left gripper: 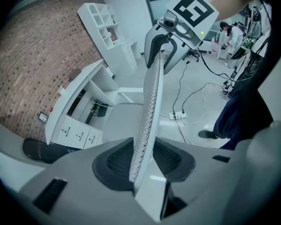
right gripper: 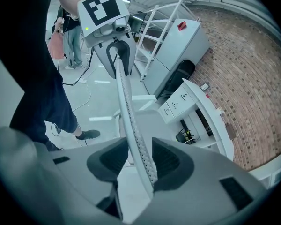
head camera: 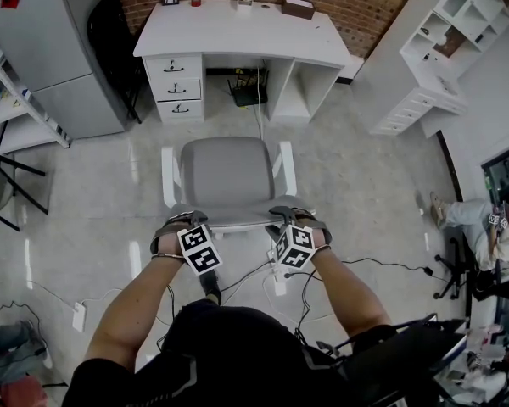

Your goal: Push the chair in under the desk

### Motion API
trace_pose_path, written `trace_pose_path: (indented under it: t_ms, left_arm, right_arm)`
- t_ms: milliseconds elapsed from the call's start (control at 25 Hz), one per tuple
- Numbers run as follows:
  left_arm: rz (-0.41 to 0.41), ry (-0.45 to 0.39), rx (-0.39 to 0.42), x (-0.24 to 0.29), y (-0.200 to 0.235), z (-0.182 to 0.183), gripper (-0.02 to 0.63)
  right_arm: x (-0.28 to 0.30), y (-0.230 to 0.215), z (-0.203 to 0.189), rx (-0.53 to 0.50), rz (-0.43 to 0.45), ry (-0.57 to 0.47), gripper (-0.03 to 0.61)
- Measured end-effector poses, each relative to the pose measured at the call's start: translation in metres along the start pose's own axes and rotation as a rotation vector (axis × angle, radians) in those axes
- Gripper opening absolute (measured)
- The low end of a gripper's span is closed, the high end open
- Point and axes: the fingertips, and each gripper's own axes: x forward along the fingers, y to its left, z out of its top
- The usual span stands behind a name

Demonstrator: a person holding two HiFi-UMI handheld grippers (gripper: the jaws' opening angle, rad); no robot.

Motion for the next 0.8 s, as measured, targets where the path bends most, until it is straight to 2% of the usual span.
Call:
trace_pose_path:
  t_ms: [480, 640, 800]
  left_arm:
    - [-0.027, 0.014, 0.002, 0.003, 0.02, -0.011, 0.129]
    - [0.006, 0.0, 0.034, 0.004, 0.035, -0.02, 0.127]
    - [-0.003, 0.003, 0.056, 0.007, 0.045, -0.024, 0.126]
  right_arm:
    - [0.014, -0.014, 0.014, 0.017, -0.013, 0.02, 0.17]
    - [0.023, -0.02, 0.026, 0.029, 0.005, 0.041, 0.166]
    - [0.03, -0.026, 0.031, 0.045, 0.013, 0.064, 0.156]
